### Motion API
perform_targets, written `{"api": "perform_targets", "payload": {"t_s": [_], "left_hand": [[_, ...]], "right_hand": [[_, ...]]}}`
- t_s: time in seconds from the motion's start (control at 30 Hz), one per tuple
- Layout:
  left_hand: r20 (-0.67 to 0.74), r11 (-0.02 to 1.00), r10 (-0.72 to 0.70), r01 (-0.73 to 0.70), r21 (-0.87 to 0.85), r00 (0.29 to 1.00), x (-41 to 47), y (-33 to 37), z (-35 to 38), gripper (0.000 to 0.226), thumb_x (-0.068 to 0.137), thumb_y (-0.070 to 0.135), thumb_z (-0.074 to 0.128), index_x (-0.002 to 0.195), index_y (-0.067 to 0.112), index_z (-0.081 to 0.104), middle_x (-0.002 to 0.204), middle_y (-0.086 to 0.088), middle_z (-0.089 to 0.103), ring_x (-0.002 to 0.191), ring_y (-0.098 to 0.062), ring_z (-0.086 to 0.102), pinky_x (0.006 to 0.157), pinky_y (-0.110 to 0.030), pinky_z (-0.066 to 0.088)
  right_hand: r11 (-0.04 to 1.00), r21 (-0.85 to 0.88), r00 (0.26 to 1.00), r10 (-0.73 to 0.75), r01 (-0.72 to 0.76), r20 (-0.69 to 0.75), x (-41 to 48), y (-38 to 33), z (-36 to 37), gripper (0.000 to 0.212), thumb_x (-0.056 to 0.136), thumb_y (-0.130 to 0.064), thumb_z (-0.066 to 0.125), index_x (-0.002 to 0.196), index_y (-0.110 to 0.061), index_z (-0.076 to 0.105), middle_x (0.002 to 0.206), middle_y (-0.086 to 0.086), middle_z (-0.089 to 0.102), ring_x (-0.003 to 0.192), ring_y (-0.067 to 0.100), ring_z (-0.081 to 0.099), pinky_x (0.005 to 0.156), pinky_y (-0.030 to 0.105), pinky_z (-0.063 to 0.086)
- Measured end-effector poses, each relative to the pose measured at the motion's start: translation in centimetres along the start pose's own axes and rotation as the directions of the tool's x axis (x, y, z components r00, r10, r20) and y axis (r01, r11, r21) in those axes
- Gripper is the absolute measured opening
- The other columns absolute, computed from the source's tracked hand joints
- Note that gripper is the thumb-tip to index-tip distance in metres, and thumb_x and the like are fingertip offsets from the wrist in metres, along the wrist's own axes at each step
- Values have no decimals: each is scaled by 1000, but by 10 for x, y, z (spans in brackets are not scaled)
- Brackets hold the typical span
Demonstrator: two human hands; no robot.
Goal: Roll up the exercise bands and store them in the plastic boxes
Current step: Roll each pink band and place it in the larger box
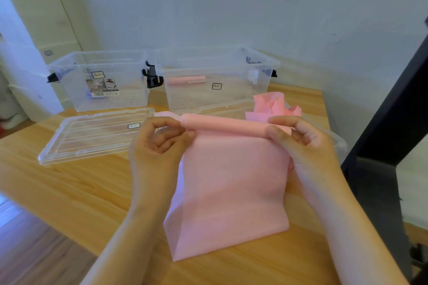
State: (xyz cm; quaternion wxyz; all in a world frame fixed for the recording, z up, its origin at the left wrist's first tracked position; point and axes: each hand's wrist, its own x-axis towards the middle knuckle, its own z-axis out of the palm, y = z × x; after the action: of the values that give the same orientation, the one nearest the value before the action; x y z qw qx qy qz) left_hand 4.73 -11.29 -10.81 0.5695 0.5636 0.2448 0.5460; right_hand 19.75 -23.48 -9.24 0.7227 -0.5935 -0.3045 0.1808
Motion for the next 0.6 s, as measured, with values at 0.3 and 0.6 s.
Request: {"api": "perform_targets", "payload": {"t_s": [0.3, 0.6], "left_hand": [[-57, 950, 214, -195, 244, 975, -1, -7, -1, 33, 79, -10, 70, 83, 23, 67, 77, 15, 69, 76, -3, 66, 73, -12, 49], [10, 857, 347, -321, 402, 938, -4, -3, 1, 47, 81, -10, 65, 85, 37, 65, 83, 24, 67, 77, 1, 64, 72, -6, 44]], "right_hand": [[999, -32, 999, 20, -18, 37, -3, -1, 1, 10, 83, -10, 66, 93, -11, 66, 50, -17, 57, 43, -4, 50, 40, 7, 35], [999, 0, 997, 48, -48, 55, -2, 0, -2, 17, 75, -14, 71, 91, -14, 67, 56, -14, 61, 47, -3, 52, 41, 9, 36]]}}
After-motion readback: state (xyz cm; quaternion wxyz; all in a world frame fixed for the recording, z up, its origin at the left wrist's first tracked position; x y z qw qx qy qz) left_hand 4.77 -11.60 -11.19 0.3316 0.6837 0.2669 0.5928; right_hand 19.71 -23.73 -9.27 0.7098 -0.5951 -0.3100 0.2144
